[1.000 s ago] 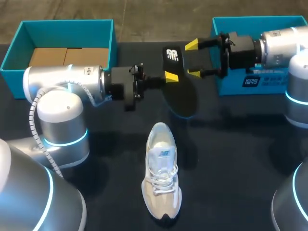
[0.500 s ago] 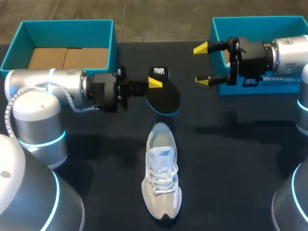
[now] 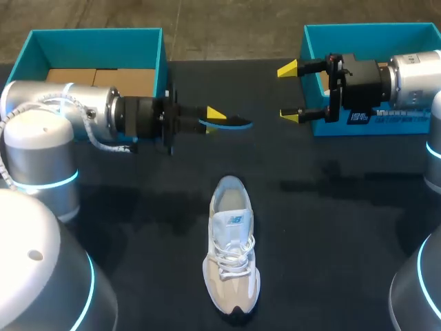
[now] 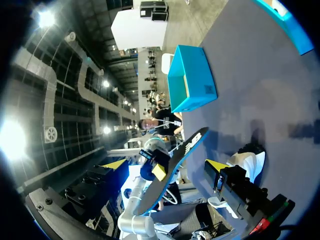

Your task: Take the shoe out of the shoebox, open the shoe tongue, remove and reinsert the insole, then place the shoe into the shoebox

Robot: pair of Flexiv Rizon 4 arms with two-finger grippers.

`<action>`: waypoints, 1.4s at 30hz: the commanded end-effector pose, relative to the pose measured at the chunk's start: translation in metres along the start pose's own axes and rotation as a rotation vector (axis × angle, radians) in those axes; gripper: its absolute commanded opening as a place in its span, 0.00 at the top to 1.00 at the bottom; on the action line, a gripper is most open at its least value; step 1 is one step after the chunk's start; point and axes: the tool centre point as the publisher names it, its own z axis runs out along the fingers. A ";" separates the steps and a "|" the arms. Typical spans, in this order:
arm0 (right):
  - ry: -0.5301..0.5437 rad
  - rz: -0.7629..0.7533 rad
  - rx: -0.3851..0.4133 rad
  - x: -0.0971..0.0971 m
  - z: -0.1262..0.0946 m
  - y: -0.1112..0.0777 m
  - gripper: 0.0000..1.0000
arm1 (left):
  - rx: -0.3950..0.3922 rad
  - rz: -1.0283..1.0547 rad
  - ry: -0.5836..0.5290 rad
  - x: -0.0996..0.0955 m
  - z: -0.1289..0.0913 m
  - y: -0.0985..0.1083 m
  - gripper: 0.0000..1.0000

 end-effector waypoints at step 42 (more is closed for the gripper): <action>0.000 0.000 -0.001 0.000 0.001 0.000 0.00 | -0.037 -1.082 -0.291 -0.006 -0.035 0.003 1.00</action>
